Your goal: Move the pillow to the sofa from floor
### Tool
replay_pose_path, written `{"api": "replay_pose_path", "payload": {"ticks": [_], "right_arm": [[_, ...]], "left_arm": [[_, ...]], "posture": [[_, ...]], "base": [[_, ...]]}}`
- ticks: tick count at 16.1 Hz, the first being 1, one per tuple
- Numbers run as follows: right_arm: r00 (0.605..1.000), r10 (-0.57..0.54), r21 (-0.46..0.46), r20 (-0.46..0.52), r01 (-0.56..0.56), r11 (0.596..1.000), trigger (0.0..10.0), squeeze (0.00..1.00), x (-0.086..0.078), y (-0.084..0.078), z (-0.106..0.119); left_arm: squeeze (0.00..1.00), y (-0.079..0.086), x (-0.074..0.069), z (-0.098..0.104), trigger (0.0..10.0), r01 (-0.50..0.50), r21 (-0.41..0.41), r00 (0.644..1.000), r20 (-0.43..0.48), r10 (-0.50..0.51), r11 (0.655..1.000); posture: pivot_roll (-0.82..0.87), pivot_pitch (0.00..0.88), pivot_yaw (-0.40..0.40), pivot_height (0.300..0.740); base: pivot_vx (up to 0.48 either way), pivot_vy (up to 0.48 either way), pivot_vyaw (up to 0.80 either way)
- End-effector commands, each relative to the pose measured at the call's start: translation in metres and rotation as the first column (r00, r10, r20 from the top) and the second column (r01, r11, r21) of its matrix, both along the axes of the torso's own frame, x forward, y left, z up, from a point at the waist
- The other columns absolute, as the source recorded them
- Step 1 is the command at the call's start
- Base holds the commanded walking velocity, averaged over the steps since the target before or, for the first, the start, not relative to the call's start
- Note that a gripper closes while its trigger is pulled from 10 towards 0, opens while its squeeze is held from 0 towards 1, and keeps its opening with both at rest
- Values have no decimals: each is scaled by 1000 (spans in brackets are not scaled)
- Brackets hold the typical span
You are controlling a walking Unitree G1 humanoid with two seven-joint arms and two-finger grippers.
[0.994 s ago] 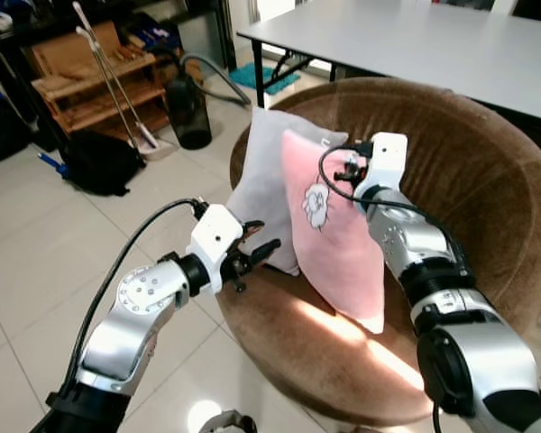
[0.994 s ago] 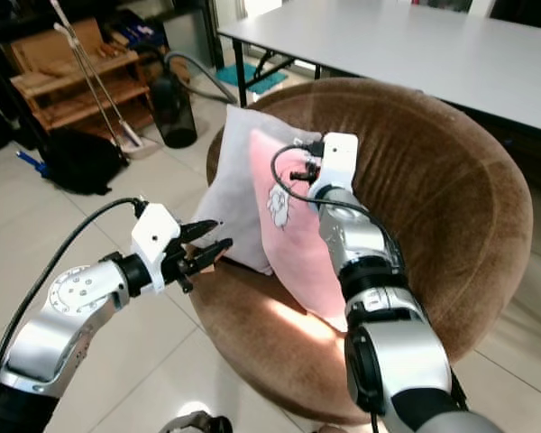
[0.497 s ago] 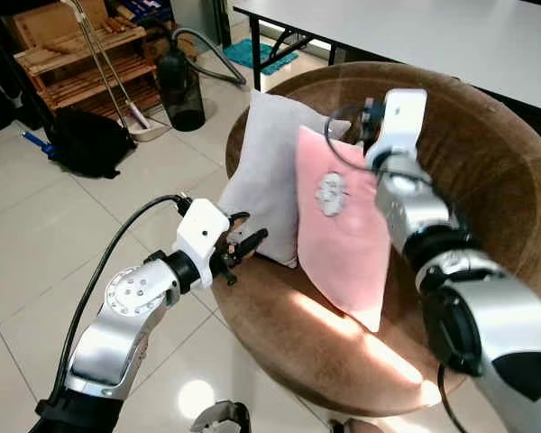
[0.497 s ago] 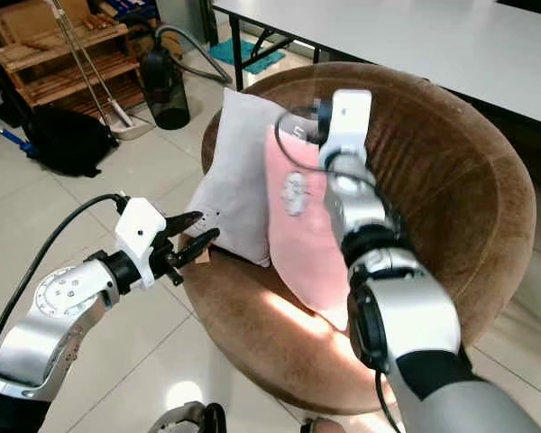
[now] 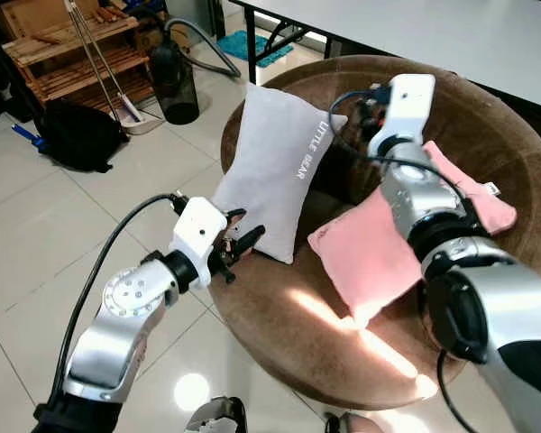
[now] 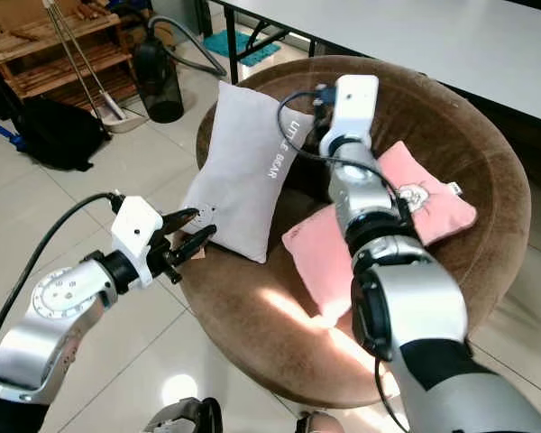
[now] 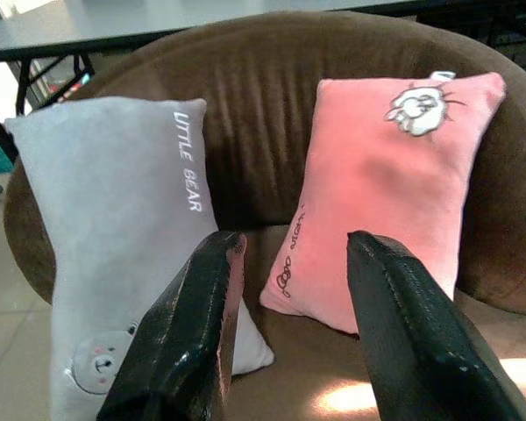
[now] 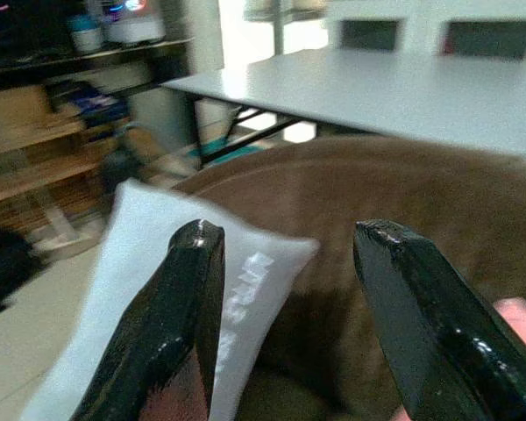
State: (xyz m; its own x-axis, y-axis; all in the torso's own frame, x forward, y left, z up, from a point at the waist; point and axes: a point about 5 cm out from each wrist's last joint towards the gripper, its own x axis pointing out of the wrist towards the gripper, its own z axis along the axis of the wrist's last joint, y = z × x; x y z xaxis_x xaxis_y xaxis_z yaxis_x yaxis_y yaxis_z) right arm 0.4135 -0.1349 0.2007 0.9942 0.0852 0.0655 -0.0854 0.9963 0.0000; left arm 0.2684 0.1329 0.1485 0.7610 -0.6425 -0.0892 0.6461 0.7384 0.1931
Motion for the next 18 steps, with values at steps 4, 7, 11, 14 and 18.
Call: {"api": "replay_pose_path", "payload": {"ticks": [4, 7, 11, 14, 18], "right_arm": [[997, 80, 43, -12, -80, 996, 10000, 0, -45, -2, -64], [997, 10, 62, -71, -6, 998, 10000, 0, -117, -17, -100], [970, -113, 26, -217, 121, 992, 10000, 0, -171, -27, -131], [963, -139, 26, -231, 149, 989, 10000, 0, -177, -27, -120], [945, -203, -49, -257, 197, 979, 10000, 0, -183, -34, -113]], "left_arm": [[0, 12, -3, -14, 10000, -212, -26, 977, -11, 211, 977], [0, 24, -12, -22, 10000, -300, -18, 954, -11, 300, 954], [0, 18, -13, -27, 10000, -318, -13, 948, -7, 318, 948], [0, 16, -6, -31, 10000, -288, 8, 958, -9, 288, 958], [0, 18, 5, -32, 10000, -293, 12, 956, 2, 293, 956]], "posture": [[11, 132, 40, 740], [-19, 108, 48, 740], [-42, 76, 61, 740], [-52, 48, 78, 740], [-67, 26, 89, 740]], "base": [[0, 0, 0], [0, 0, 0], [0, 0, 0], [0, 0, -800], [0, 0, -800]]}}
